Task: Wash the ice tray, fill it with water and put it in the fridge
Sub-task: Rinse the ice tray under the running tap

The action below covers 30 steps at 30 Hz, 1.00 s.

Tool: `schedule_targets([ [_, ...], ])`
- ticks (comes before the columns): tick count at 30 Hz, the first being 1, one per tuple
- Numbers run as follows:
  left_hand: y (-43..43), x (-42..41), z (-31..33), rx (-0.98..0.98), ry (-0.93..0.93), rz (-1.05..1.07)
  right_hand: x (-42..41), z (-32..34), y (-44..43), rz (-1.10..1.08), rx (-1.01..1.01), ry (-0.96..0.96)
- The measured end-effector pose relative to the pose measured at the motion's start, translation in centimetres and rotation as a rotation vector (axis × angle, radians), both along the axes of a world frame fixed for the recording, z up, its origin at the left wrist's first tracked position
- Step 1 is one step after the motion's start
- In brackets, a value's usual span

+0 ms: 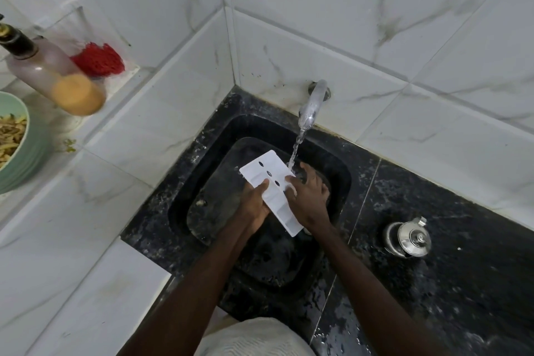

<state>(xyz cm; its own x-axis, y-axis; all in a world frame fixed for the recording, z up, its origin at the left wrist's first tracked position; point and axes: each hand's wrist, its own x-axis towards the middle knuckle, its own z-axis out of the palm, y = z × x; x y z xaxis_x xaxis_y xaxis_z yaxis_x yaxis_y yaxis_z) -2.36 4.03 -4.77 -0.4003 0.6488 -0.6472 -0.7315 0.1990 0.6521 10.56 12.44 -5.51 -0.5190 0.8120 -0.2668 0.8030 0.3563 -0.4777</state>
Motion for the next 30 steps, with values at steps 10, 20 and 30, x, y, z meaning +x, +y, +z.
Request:
schedule_targets([
  [10, -0.4, 0.3, 0.1, -0.004, -0.019, -0.003, 0.4, 0.3, 0.8, 0.085, 0.068, -0.081],
  [20, -0.6, -1.2, -0.6, -0.027, -0.027, 0.107, 1.1, -0.1, 0.1, -0.022, -0.020, 0.073],
  [30, -0.2, -0.4, -0.2, -0.187, -0.070, 0.199, 1.1, -0.8, -1.7, -0.048, -0.133, 0.014],
])
